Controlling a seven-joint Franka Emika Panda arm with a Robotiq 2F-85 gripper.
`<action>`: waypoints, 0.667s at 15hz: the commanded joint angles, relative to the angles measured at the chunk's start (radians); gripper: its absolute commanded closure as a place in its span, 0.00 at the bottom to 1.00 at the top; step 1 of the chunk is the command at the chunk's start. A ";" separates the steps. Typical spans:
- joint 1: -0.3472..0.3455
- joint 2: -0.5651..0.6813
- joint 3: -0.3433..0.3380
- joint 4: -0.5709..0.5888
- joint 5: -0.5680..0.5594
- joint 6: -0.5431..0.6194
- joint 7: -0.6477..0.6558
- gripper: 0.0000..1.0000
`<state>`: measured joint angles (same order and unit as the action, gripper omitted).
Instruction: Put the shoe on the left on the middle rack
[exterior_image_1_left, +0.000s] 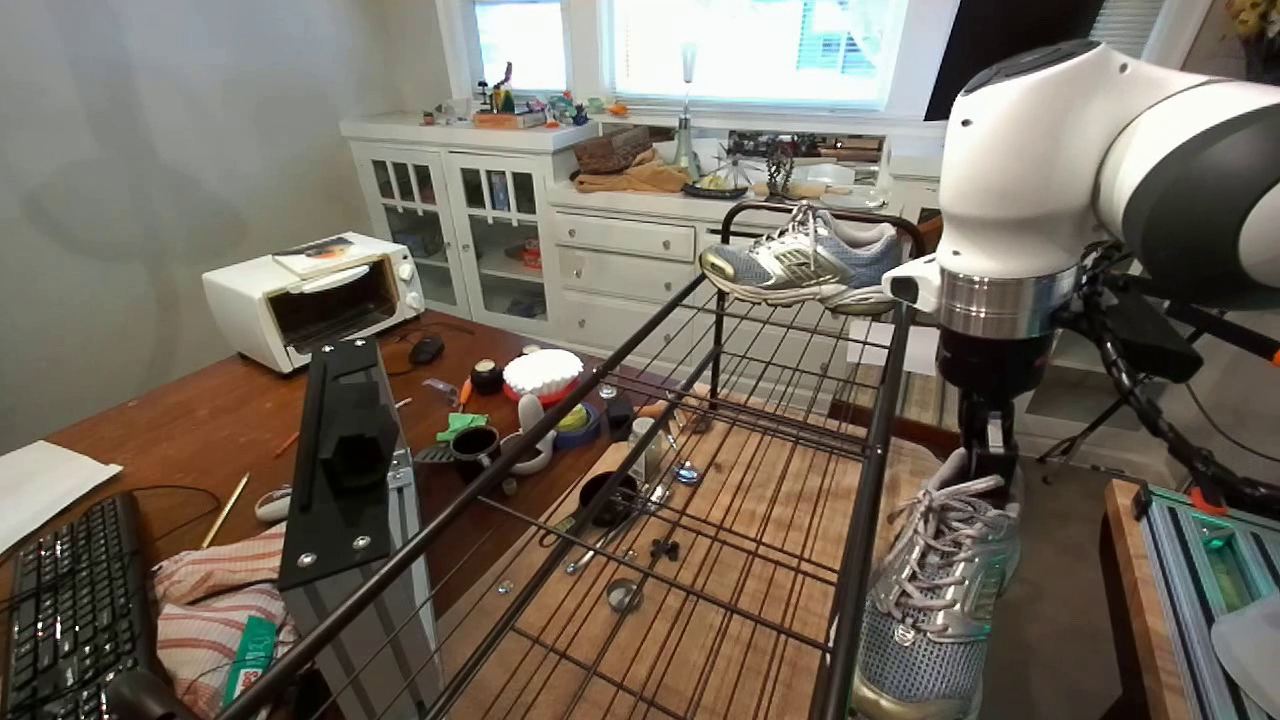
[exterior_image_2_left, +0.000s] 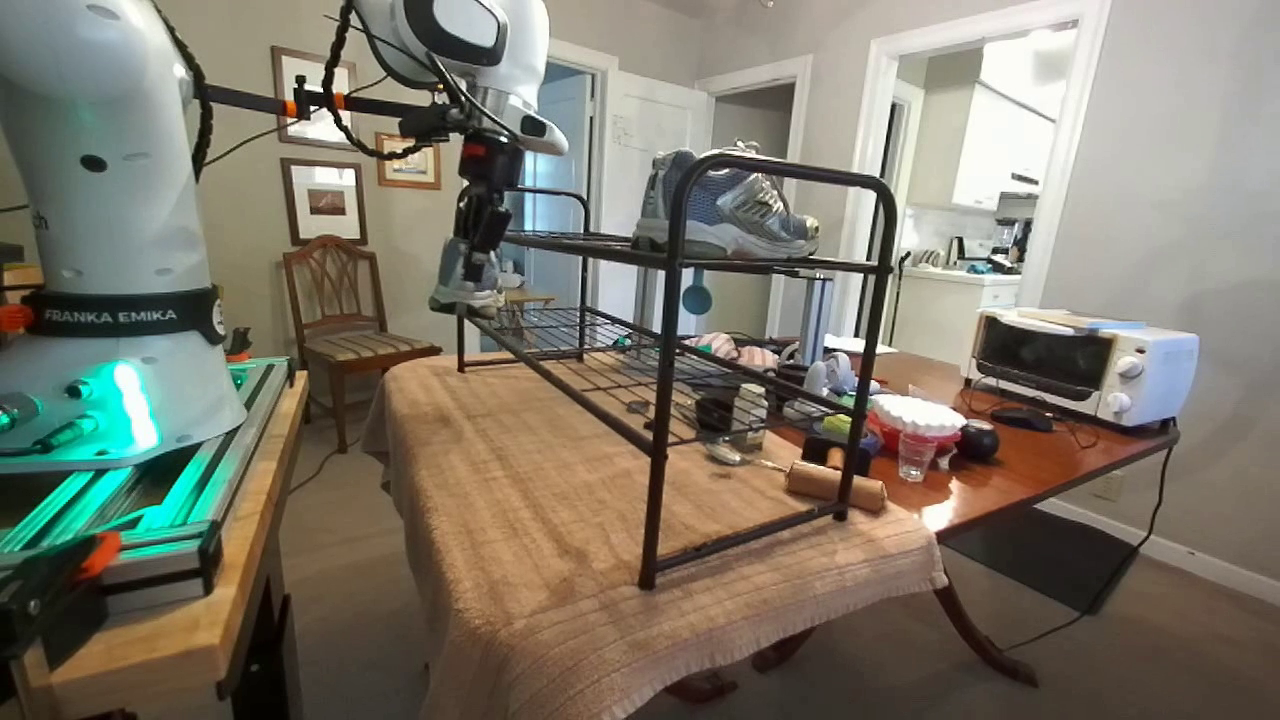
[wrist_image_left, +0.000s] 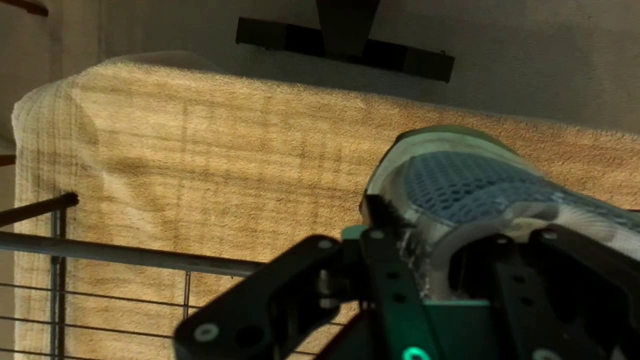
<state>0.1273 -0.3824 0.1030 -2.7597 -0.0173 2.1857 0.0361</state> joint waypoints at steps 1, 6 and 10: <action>-0.013 0.015 0.012 0.001 0.016 -0.013 0.076 0.97; -0.036 0.017 0.015 0.001 0.015 -0.023 0.193 0.97; -0.054 0.014 0.008 0.001 0.033 -0.034 0.266 0.97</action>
<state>0.0932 -0.3600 0.1047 -2.7598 -0.0134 2.1745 0.2554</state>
